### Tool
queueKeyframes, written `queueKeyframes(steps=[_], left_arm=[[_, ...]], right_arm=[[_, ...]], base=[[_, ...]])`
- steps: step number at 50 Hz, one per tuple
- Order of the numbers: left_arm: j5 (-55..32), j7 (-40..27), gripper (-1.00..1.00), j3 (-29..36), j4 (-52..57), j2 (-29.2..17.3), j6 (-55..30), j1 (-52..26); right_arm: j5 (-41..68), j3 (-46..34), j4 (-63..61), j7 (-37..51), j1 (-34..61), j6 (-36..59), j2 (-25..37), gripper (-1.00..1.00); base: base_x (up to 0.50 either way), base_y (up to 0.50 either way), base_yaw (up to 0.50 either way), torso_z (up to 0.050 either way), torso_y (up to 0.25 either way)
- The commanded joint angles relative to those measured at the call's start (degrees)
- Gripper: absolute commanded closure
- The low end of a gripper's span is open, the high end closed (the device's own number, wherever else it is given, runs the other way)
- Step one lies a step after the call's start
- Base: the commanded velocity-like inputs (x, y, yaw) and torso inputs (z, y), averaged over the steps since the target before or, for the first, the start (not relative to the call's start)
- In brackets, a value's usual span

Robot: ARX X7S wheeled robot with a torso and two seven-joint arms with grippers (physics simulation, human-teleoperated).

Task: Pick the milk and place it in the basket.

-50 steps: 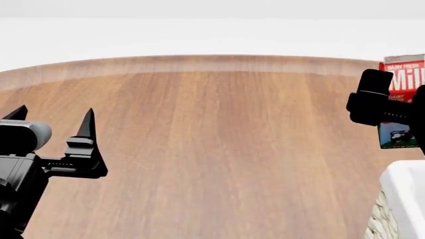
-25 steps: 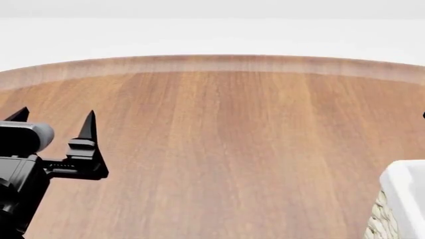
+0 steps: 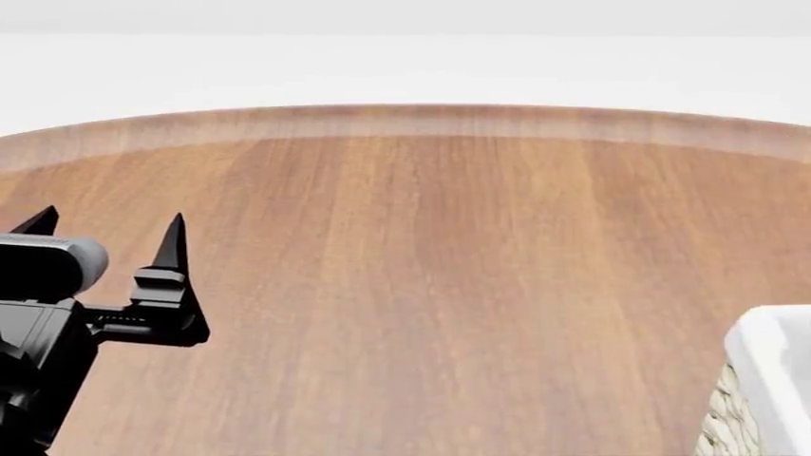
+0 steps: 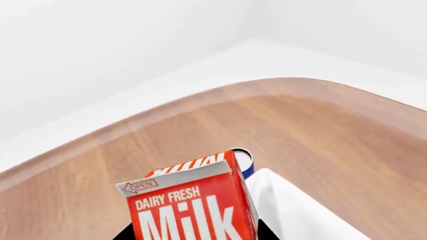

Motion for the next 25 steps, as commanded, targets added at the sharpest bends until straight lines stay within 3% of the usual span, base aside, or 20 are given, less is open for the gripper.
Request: queueKeyframes(steps=[1, 25], left_arm=[[-0.02, -0.12, -1.0, 0.26, -0.19, -0.25, 0.38, 0.08], [-0.19, -0.44, -1.0, 1.0, -0.48, -0.63, 0.89, 0.18]], right_arm=[[0.01, 1.88, 0.26, -0.83, -1.33, -2.63, 0.08, 1.0], [-1.11, -0.05, 4.75, -5.05, -5.68, -9.01, -1.91, 1.0]], base=[[0.0, 0.0, 0.0, 0.0, 0.0], [0.0, 0.0, 0.0, 0.0, 0.001]])
